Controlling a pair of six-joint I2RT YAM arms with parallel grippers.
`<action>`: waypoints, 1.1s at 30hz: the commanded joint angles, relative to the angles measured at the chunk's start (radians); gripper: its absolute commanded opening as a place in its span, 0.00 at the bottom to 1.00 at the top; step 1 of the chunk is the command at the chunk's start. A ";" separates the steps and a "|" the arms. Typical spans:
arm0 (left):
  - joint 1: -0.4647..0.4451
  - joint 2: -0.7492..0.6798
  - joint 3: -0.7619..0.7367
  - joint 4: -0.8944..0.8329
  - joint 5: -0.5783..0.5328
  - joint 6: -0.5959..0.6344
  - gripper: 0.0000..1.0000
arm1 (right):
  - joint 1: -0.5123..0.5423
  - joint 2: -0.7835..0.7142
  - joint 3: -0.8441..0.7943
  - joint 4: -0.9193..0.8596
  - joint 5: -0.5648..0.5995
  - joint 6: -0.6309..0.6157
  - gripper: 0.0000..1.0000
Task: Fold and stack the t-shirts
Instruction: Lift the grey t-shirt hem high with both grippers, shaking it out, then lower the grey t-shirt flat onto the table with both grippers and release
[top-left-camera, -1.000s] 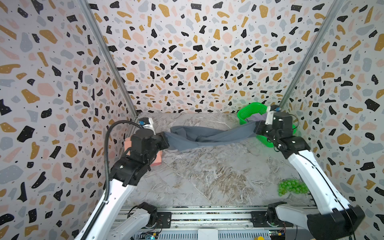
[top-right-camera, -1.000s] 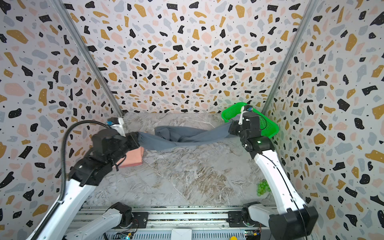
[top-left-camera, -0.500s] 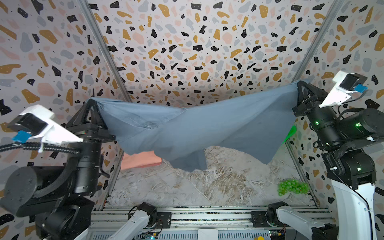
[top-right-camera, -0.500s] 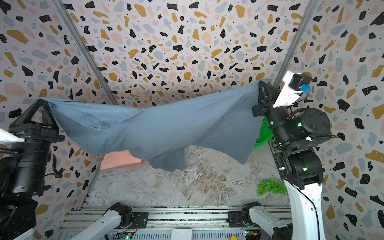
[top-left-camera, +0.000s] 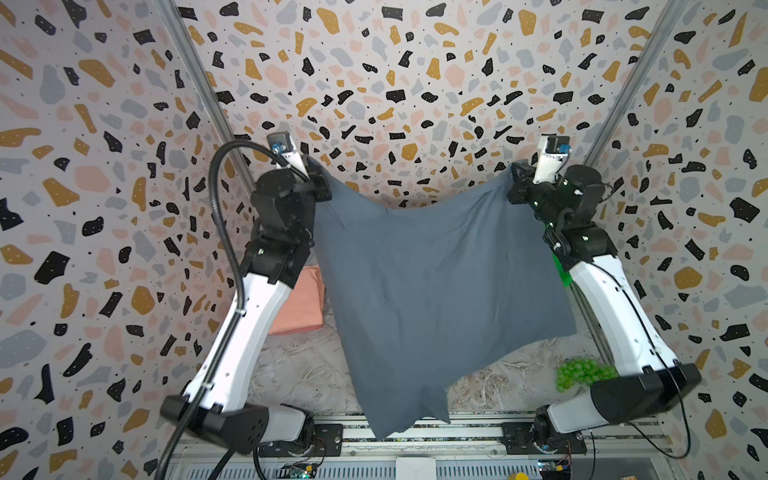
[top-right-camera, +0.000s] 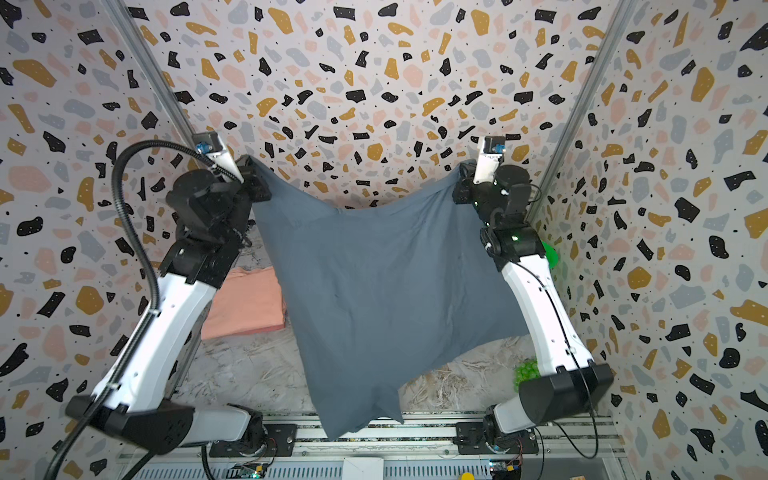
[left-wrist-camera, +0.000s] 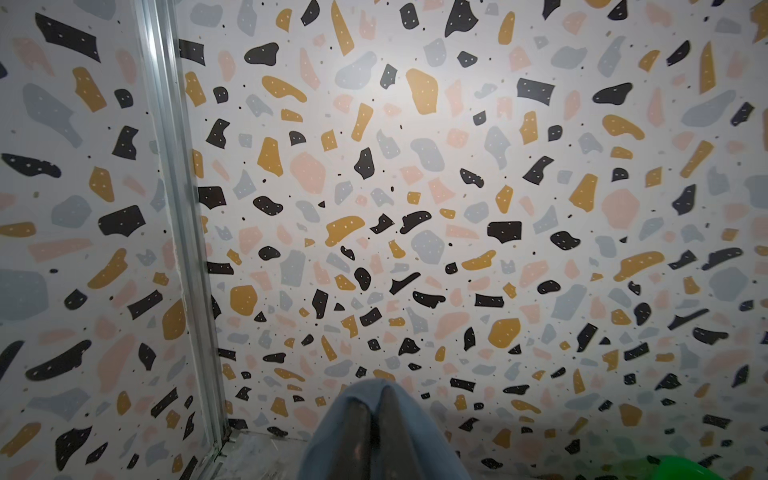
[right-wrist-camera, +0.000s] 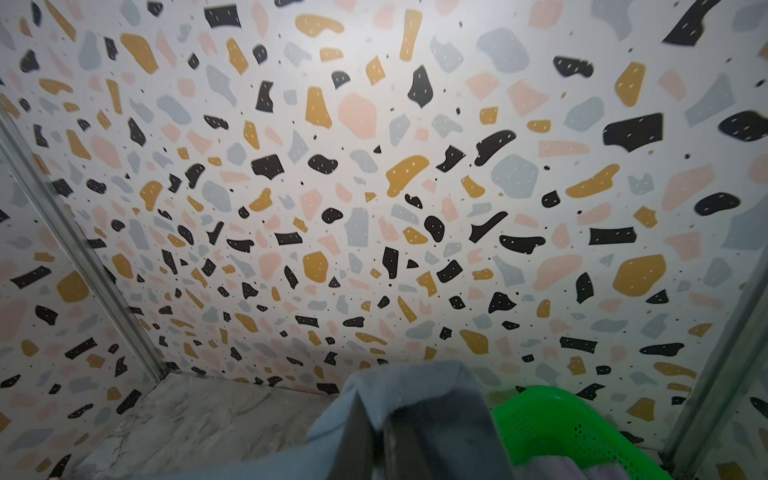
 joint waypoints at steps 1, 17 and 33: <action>0.051 0.066 0.301 0.046 0.051 0.004 0.00 | -0.007 0.007 0.237 0.053 -0.018 -0.079 0.00; 0.060 -0.592 -0.396 -0.142 -0.111 -0.198 0.00 | -0.071 -0.479 -0.545 -0.021 -0.044 0.112 0.00; 0.058 -0.891 -1.178 -0.607 0.267 -0.701 0.00 | -0.064 -0.543 -1.307 -0.102 -0.180 0.183 0.01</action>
